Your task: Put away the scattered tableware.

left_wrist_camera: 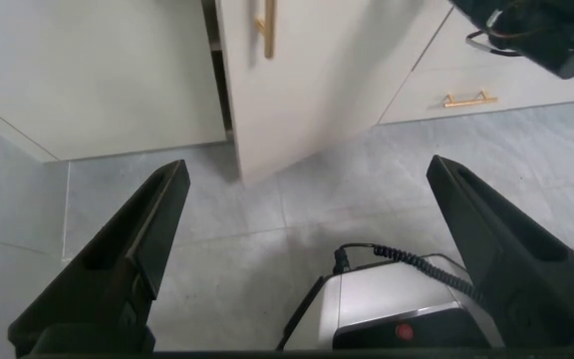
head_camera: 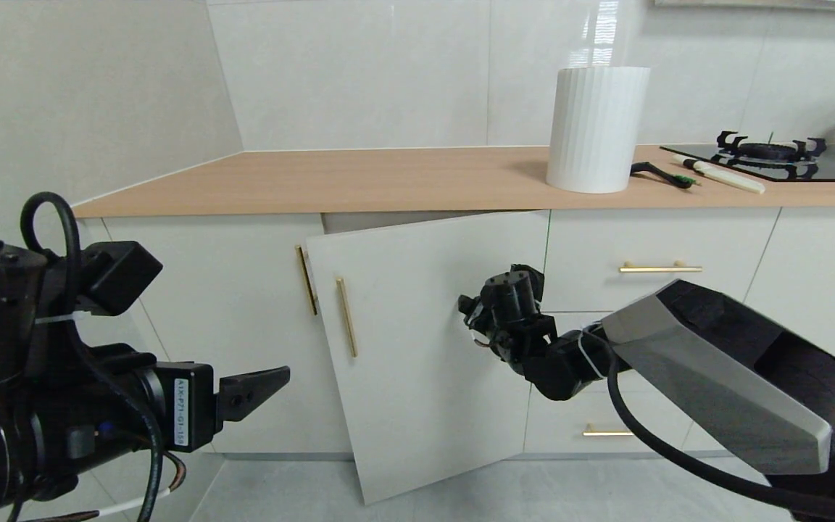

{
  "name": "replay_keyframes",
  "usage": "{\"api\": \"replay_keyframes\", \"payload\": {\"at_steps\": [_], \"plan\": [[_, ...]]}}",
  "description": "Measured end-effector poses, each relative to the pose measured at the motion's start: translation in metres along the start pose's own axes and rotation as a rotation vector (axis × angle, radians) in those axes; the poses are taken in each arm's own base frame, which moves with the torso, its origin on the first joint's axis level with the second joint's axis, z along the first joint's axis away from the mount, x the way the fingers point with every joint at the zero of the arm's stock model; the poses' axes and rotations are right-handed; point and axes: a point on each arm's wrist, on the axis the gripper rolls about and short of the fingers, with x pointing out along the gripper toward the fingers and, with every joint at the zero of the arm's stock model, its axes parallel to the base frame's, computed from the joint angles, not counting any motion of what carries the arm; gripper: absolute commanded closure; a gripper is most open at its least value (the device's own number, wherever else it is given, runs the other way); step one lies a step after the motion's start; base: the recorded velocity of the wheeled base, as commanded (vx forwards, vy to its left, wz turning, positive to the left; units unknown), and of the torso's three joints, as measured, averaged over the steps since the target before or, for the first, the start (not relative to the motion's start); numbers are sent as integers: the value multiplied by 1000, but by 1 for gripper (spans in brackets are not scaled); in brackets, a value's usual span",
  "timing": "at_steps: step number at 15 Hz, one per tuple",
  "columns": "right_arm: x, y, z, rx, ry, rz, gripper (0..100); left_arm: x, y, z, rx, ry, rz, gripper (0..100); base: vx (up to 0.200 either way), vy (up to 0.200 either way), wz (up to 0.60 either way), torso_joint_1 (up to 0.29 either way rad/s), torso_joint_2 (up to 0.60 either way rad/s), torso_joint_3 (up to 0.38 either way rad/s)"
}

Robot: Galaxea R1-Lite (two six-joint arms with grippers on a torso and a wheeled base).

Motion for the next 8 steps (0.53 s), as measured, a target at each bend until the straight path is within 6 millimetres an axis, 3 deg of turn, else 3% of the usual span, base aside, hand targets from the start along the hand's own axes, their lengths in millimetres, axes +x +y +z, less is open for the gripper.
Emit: {"api": "replay_keyframes", "payload": {"at_steps": [8], "plan": [[16, -10, 18, 41, -62, -20, 0, 0, 0, 0, 1, 1, 0, 0, 0, 0, 0, 0, 0, 0]]}}
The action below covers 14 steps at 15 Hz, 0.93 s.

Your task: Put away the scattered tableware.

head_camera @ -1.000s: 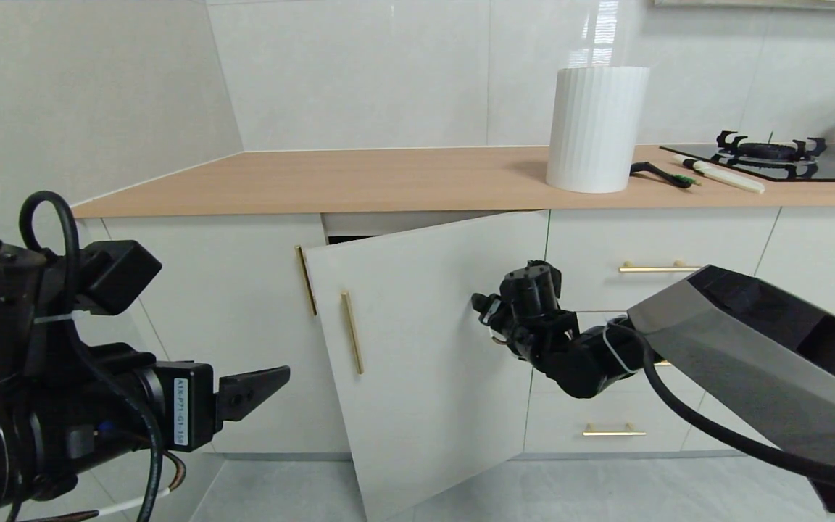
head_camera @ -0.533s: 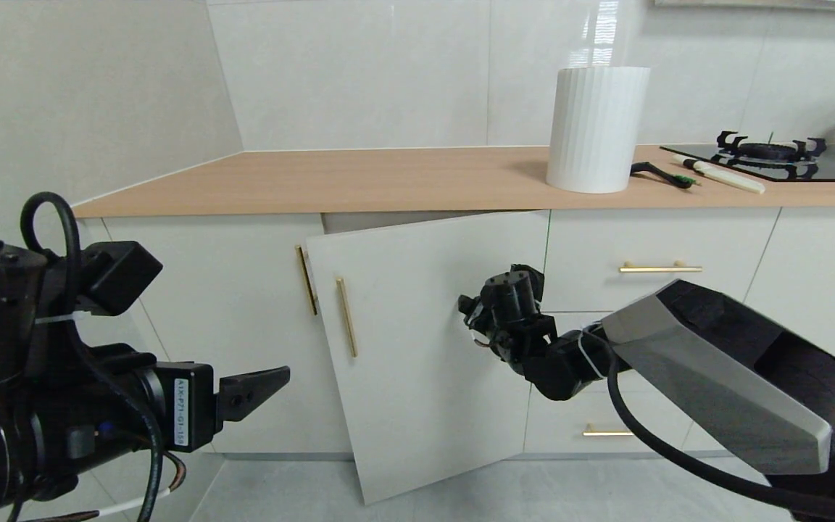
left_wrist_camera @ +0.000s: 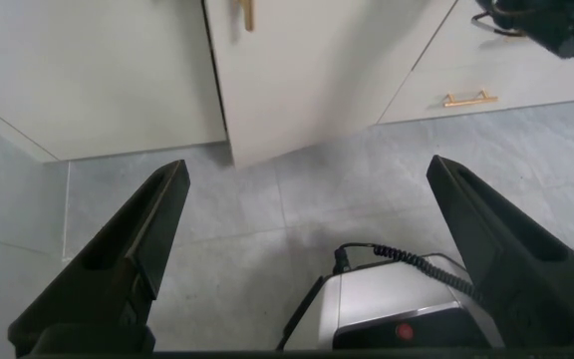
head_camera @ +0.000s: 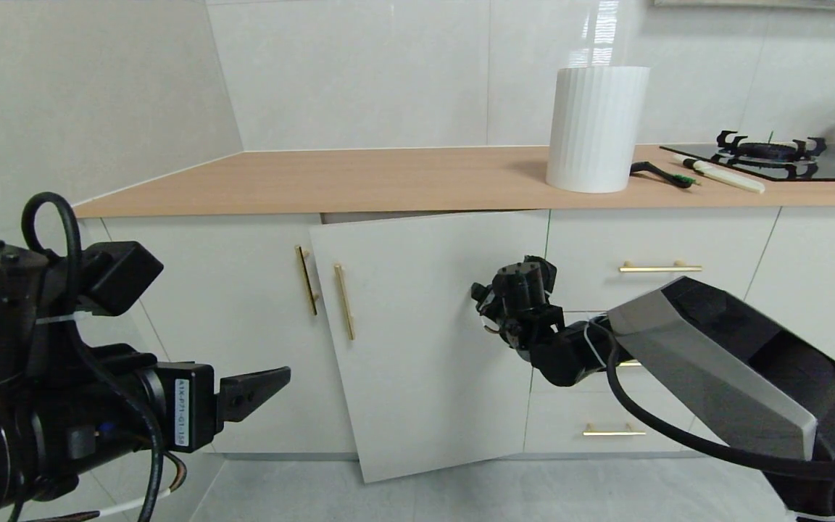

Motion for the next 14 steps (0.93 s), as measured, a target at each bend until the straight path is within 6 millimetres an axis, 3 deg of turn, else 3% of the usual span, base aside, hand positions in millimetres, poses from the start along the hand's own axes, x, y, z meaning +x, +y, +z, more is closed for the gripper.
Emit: {"api": "replay_keyframes", "payload": {"at_steps": [14], "plan": [[28, -21, 14, 12, -53, -76, 0, 0, 0, 0, 0, 0, 0, 0, 0, 0, 0, 0, 0, 0]]}}
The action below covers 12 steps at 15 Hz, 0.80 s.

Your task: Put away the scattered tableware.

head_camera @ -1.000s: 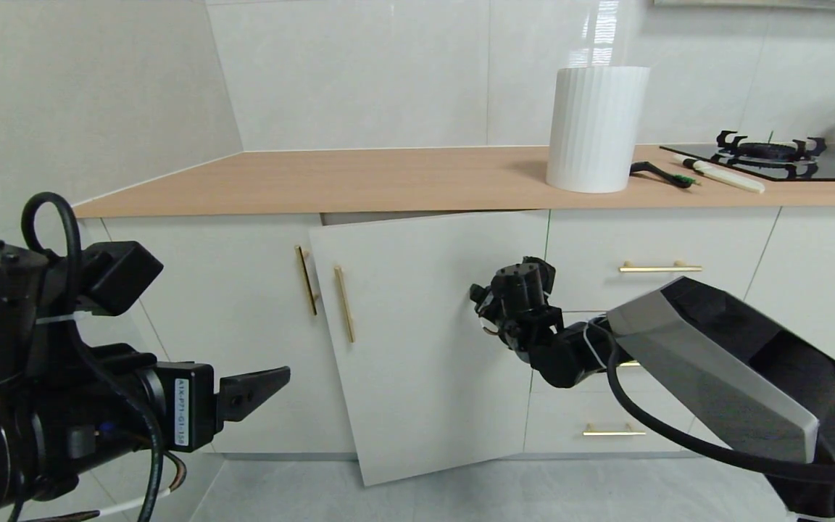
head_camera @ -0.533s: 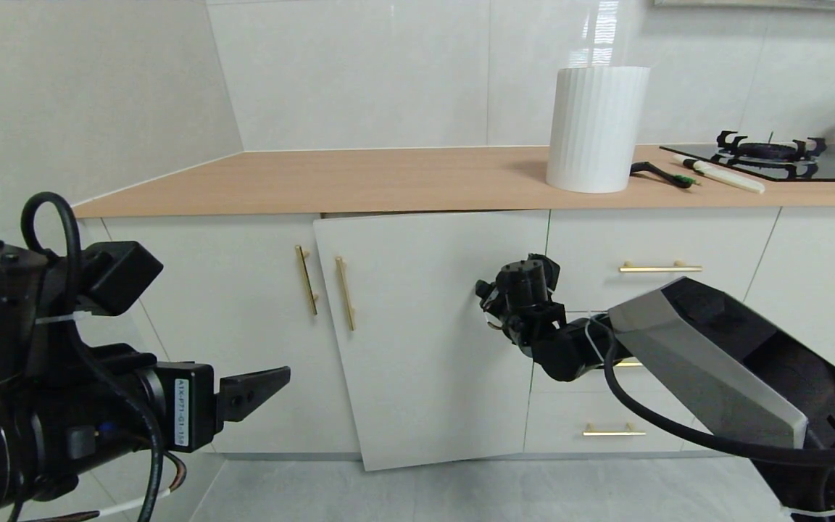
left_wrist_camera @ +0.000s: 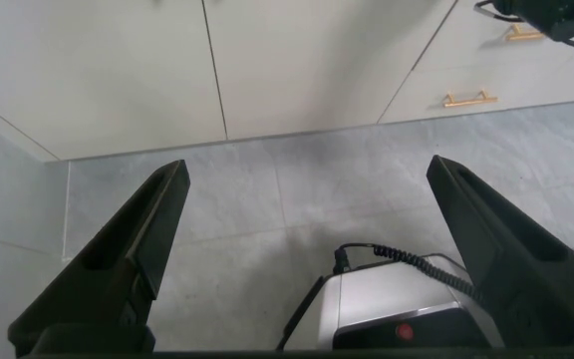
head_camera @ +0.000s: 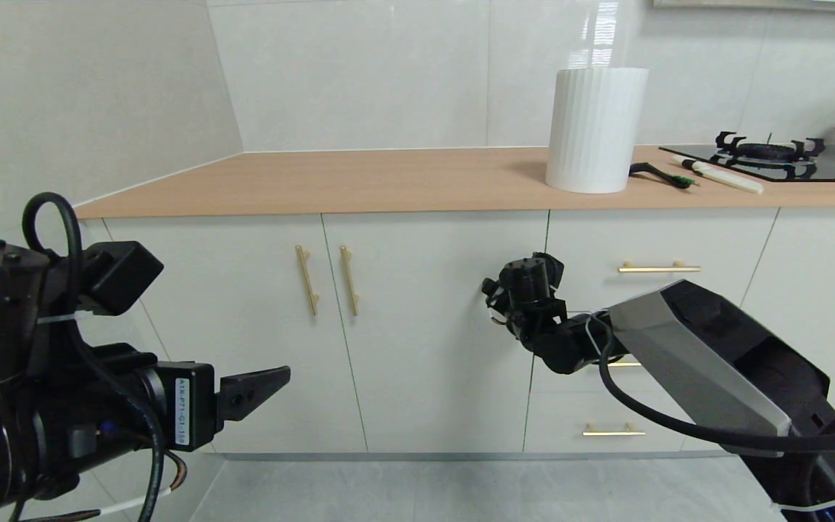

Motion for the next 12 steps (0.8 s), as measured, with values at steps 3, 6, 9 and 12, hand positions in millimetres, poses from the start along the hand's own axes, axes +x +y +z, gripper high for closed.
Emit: {"api": "replay_keyframes", "payload": {"at_steps": [3, 6, 9, 12], "plan": [[3, -2, 0, 2, -6, -3, 0, 0, 0, 0, 0, 0, 0, 0, 0, 0, 0, 0, 0, 0], [-1, -2, 0, -1, -6, -14, 0, 0, 0, 0, 0, 0, 0, 0, 0, 0, 0, 0, 0, 0], [-22, 2, -3, -34, 40, -17, 0, 0, 0, 0, -1, 2, -1, 0, 0, 0, 0, 0, 0, 0], [-66, 18, 20, -85, 47, 40, 0, 1, 0, -1, 1, 6, 0, 0, 0, 0, 0, 0, 0, 0]]}}
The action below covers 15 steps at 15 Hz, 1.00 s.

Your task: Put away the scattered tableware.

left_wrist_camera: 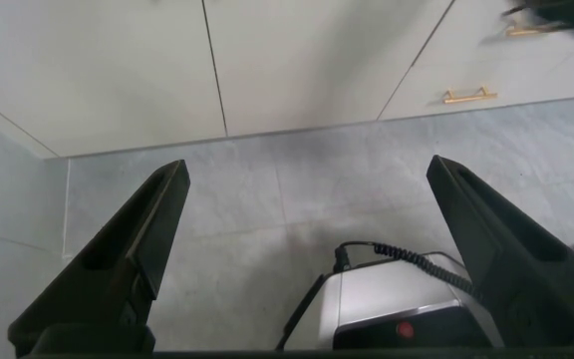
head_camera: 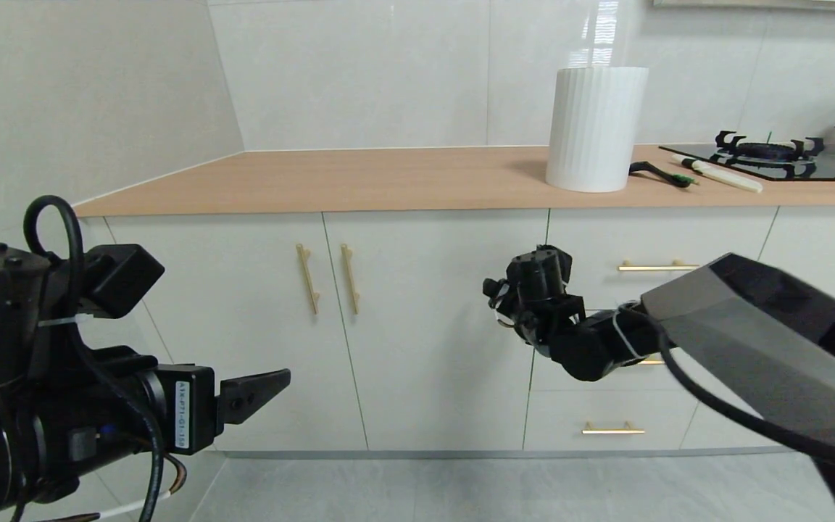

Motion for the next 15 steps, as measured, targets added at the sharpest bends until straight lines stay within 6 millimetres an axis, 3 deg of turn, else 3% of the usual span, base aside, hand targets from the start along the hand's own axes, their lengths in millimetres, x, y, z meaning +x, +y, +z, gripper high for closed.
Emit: {"api": "replay_keyframes", "payload": {"at_steps": [4, 7, 10, 13, 15], "plan": [[-76, 3, 45, -132, -125, 106, 0, -2, 4, 1, -1, -13, 16, 0, 0, 0, 0, 0, 0, 0], [-140, -21, 75, -251, -279, 150, 0, -16, 12, -4, 10, -47, 21, 0, 0, 0, 0, 0, 0, 0], [-209, -69, 108, -365, -434, 114, 0, -47, 32, -21, 36, -129, 58, 0, 0, 0, 0, 0, 0, 0], [-264, -121, 144, -404, -568, 39, 0, -80, 49, -47, 21, -226, 77, 0, 0, 0, 0, 0, 0, 0], [-304, -141, 153, -432, -600, 18, 0, -100, 59, -72, 30, -286, 97, 0, 0, 0, 0, 0, 0, 0]]}}
